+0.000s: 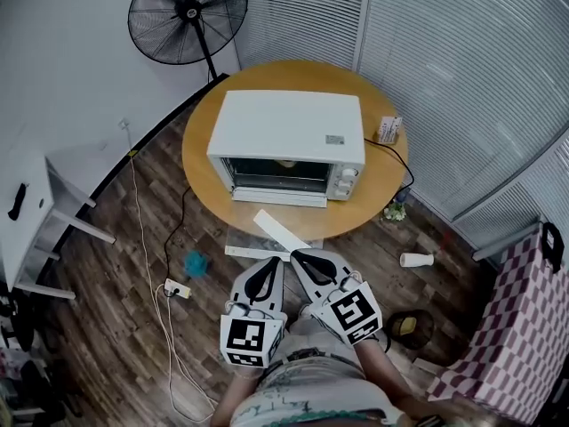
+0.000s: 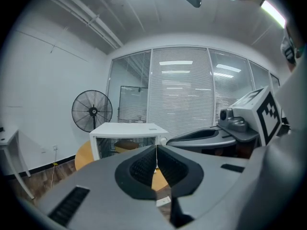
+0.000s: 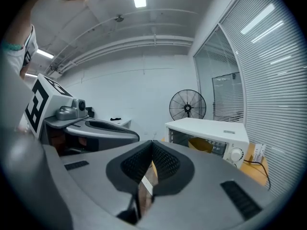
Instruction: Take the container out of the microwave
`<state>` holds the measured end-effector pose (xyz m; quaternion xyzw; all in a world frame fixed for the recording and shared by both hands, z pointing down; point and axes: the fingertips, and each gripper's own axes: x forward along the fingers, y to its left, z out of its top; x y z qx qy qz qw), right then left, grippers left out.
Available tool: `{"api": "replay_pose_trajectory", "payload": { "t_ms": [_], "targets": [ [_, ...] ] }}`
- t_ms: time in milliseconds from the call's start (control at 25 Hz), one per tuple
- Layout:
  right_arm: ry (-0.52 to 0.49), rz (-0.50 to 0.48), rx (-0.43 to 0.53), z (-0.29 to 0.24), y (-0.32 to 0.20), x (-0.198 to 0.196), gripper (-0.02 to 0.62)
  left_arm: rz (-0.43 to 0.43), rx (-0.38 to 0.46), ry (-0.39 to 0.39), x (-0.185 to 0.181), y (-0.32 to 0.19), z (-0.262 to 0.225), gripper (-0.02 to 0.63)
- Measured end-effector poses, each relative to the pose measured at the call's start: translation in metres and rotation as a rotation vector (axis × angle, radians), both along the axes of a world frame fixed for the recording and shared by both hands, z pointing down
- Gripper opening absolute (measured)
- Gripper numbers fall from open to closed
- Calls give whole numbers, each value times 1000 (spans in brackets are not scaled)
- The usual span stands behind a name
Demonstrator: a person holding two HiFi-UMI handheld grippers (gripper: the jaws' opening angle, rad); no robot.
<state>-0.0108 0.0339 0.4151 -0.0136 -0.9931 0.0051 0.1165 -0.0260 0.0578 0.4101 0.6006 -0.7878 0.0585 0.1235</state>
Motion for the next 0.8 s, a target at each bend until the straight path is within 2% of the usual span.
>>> {"api": "replay_pose_trajectory", "payload": {
  "t_ms": [240,800],
  "targets": [
    [12,7,-3,1,-6,-3,-6,0,-3,-5,-5,-3,-4,17],
    [24,112,3,1,-40,-40,-6,106,24,49,-44,-39,-3,17]
  ]
}}
